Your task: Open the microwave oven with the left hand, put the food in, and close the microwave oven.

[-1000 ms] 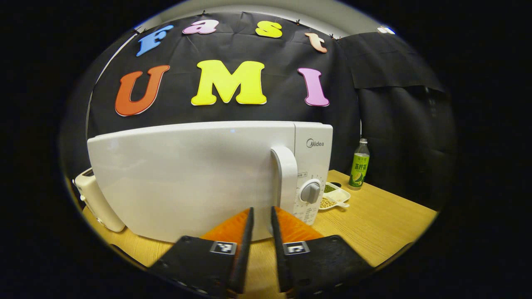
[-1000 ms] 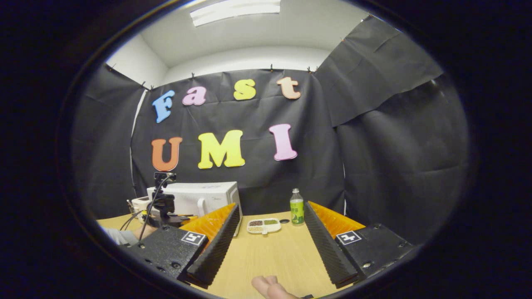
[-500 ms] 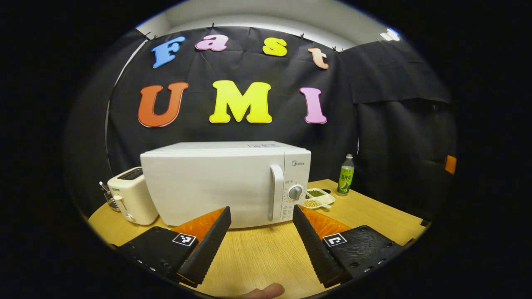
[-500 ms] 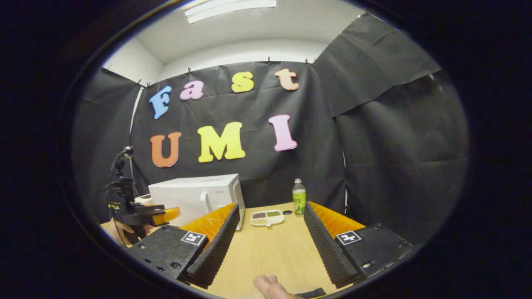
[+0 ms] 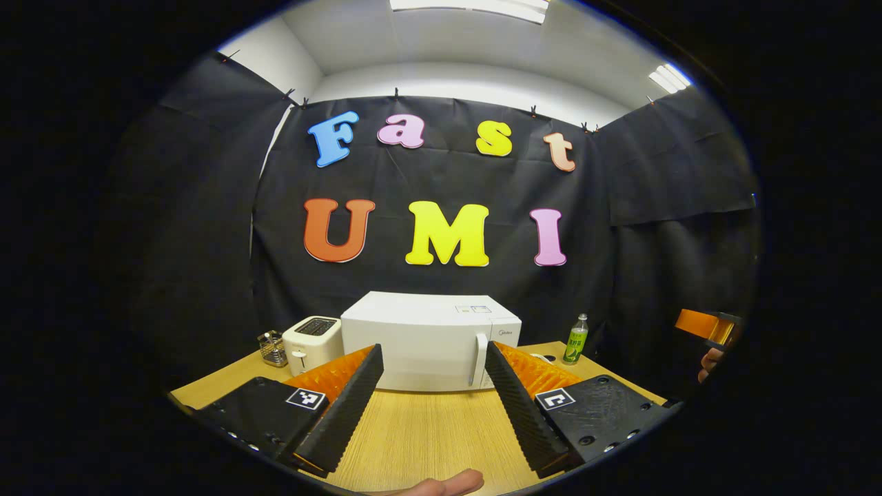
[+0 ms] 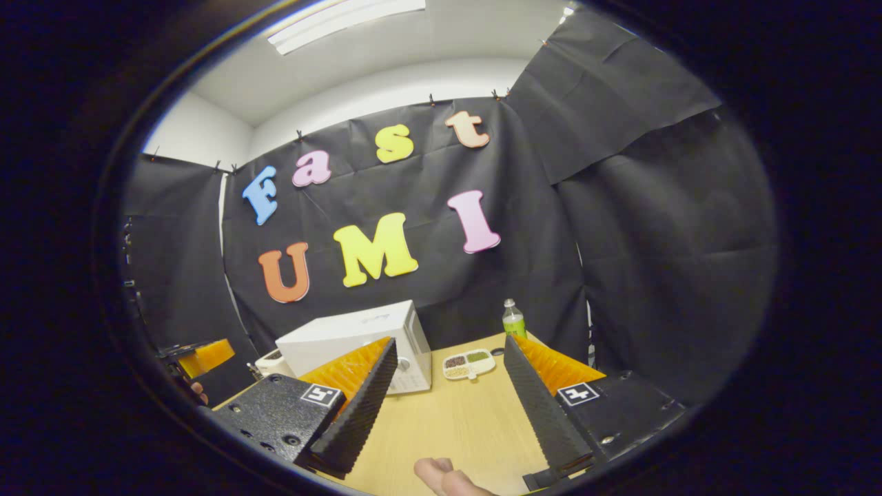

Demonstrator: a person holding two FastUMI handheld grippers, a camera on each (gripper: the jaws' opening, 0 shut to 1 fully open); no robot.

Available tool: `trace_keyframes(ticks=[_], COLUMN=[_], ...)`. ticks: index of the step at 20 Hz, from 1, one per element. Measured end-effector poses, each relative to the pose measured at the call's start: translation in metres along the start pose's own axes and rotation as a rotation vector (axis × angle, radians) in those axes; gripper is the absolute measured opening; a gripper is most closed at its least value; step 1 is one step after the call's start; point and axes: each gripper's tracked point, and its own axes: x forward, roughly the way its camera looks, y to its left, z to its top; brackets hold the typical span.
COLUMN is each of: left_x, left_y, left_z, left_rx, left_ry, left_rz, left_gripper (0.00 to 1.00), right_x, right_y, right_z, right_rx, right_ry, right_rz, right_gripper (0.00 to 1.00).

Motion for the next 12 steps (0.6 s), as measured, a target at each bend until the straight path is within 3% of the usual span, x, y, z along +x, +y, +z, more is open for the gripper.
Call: trace_keyframes(ticks=[4, 7, 11, 12], left_x=[-0.039, -0.052, -0.062, -0.063], left_y=[0.013, 0.017, 0.013, 0.013], left_z=[0.019, 0.024, 0.026, 0.024], left_rx=[0.020, 0.056, 0.088, 0.094], left_ry=[0.000, -0.001, -0.001, 0.004], left_rz=[0.030, 0.057, 0.069, 0.073], left_gripper=[0.95, 0.95, 0.95, 0.94], right_x=[-0.015, -0.027, -0.040, -0.041], right_y=[0.009, 0.011, 0.020, 0.020], right_z=[0.034, 0.045, 0.050, 0.051], right_rx=[-0.072, -0.141, -0.168, -0.173], right_ry=[-0.047, -0.058, -0.064, -0.066], right_rz=[-0.007, -0.041, -0.031, -0.033], right_gripper=[0.99, 0.99, 0.99, 0.91])
